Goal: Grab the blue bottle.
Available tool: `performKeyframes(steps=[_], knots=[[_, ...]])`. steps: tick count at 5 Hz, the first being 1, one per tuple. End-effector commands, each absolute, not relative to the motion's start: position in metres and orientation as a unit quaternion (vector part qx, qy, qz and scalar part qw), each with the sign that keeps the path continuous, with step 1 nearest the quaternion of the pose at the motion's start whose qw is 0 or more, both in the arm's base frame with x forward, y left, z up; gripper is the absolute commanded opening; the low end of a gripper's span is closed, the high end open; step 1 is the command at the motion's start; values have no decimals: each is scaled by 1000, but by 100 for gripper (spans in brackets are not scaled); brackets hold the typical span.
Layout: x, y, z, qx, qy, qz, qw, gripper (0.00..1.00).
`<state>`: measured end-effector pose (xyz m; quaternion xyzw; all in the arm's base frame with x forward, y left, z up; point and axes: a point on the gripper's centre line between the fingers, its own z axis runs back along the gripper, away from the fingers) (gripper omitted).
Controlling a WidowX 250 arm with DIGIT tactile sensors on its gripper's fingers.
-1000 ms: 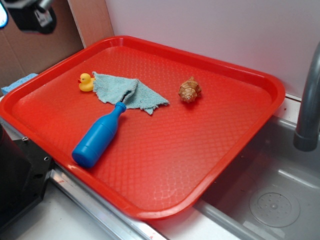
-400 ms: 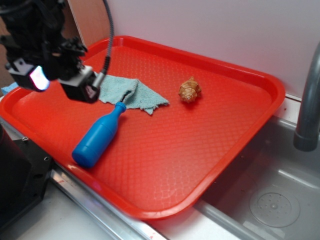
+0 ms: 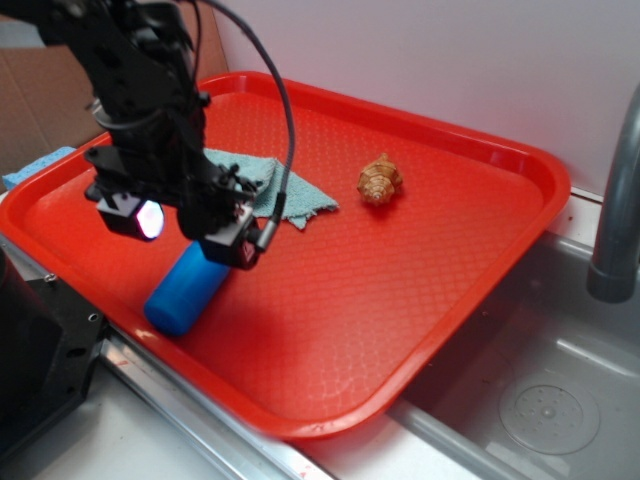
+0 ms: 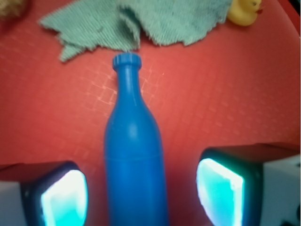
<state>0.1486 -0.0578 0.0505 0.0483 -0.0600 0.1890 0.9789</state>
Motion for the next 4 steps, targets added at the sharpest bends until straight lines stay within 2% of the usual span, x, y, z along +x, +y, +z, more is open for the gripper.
performKeyframes(steps=[1, 2, 3, 4], knots=[[155, -51, 22, 45, -48, 176, 982, 100], [158, -49, 19, 39, -36, 185, 981, 67], [156, -48, 27, 28, -44, 196, 979, 0], [159, -51, 55, 25, -46, 188, 981, 0]])
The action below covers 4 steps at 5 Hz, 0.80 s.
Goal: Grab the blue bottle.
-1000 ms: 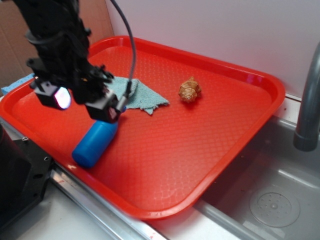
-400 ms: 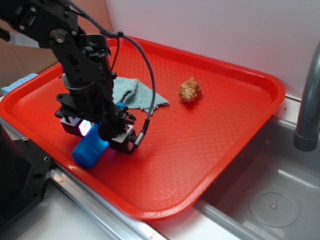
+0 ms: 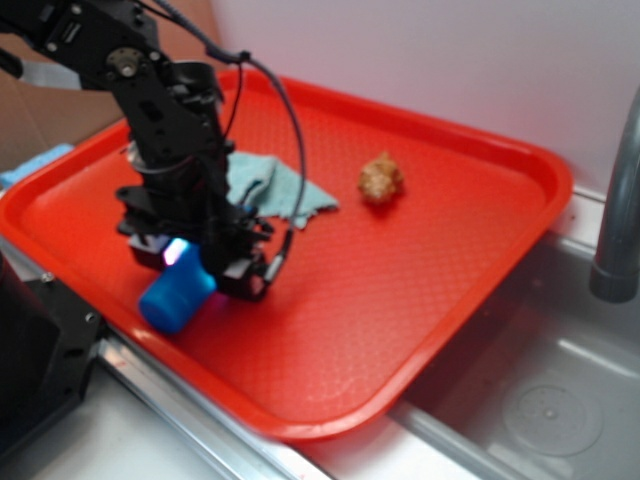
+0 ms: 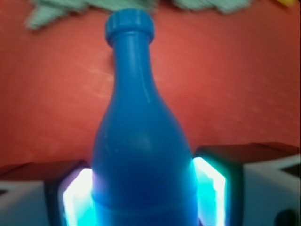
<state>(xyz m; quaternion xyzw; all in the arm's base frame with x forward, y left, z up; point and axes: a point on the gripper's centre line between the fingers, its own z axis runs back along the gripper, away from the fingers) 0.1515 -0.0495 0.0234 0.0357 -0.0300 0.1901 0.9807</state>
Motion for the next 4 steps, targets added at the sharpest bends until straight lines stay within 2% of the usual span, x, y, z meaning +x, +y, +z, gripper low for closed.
performKeyframes(steps=[1, 2, 3, 4], knots=[[172, -47, 95, 7, -50, 182, 982, 0], [190, -37, 132, -3, -53, 174, 983, 0], [207, -20, 165, -41, -65, 163, 984, 0], [218, 1, 198, -54, -82, 178, 979, 0]])
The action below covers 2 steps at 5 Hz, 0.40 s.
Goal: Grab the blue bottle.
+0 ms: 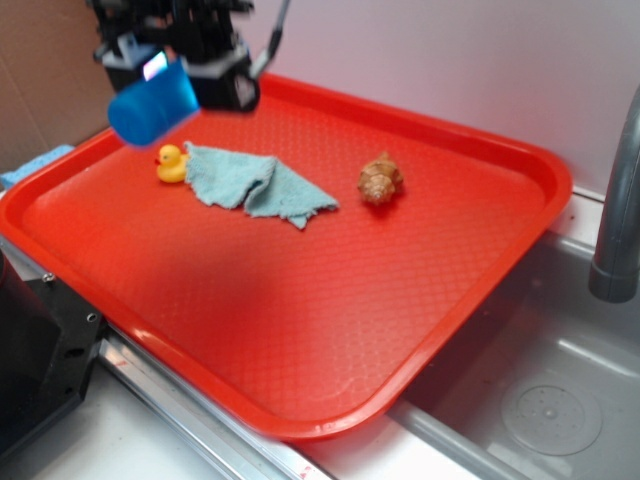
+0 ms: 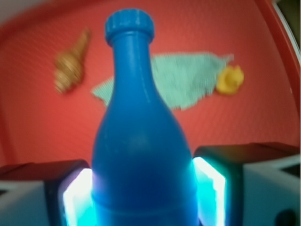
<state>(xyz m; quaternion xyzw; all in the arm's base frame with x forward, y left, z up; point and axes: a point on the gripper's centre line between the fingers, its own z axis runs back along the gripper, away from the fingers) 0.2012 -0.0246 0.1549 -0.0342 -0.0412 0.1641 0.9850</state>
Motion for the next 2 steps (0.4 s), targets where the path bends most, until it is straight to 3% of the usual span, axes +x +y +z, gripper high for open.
performKeyframes(steps=[1, 2], knots=[[220, 18, 217, -60, -93, 199, 974, 0], [227, 26, 220, -63, -79, 215, 971, 0]])
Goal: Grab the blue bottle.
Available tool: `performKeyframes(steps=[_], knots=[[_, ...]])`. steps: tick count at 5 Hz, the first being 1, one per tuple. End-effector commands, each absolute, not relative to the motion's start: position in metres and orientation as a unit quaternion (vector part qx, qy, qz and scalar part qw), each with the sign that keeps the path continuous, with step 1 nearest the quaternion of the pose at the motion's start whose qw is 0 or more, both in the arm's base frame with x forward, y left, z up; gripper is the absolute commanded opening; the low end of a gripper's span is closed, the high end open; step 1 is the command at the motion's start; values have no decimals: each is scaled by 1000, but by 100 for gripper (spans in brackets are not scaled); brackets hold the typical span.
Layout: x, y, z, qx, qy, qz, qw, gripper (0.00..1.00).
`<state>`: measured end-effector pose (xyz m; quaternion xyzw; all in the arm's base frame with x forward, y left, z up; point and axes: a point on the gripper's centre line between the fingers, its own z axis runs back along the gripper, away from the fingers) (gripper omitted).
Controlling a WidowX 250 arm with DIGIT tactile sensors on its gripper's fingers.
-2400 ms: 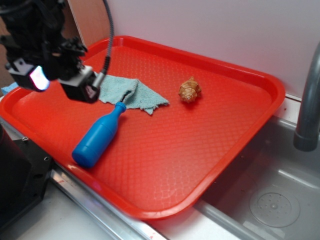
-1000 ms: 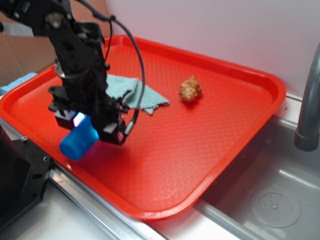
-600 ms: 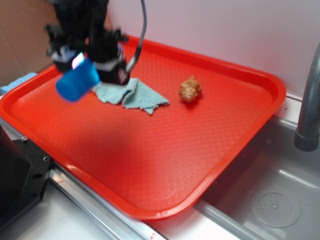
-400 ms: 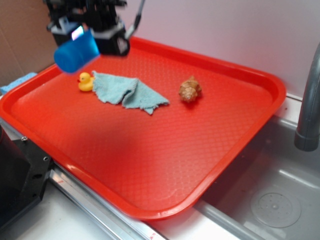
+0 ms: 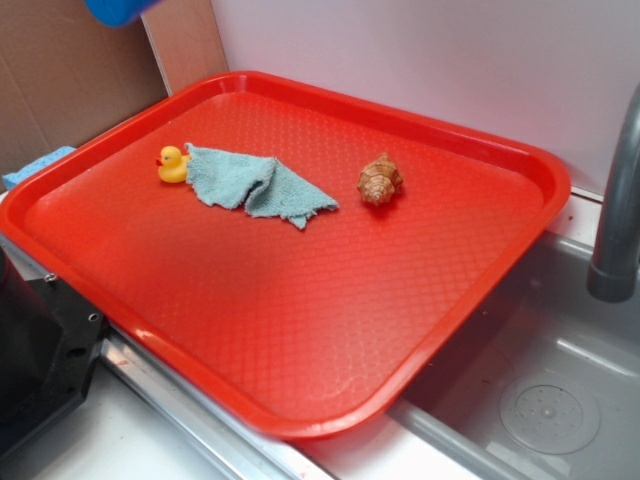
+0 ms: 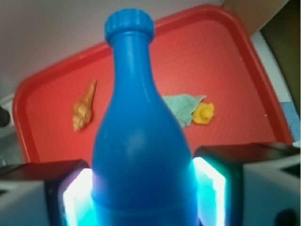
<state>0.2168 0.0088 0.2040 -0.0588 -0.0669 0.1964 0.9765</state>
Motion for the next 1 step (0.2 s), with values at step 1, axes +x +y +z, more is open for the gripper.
performKeyframes(steps=[1], knots=[[229, 28, 218, -44, -75, 215, 973, 0]])
